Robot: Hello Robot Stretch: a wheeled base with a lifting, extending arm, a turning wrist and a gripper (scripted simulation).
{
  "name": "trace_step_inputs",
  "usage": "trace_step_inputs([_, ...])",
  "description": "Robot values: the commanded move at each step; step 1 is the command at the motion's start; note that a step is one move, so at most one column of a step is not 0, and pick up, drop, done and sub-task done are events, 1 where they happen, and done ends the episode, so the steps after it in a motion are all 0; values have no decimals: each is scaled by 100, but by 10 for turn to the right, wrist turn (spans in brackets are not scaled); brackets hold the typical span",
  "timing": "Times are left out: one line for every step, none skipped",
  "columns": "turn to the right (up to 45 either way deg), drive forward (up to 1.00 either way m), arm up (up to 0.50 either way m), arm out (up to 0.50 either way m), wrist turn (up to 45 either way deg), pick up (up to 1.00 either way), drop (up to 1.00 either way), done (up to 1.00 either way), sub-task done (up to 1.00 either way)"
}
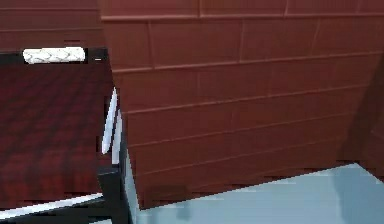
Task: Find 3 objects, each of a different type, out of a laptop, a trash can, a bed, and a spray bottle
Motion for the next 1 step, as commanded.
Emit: trace_step_inputs([30, 0, 0, 0, 0, 0, 0, 0, 0])
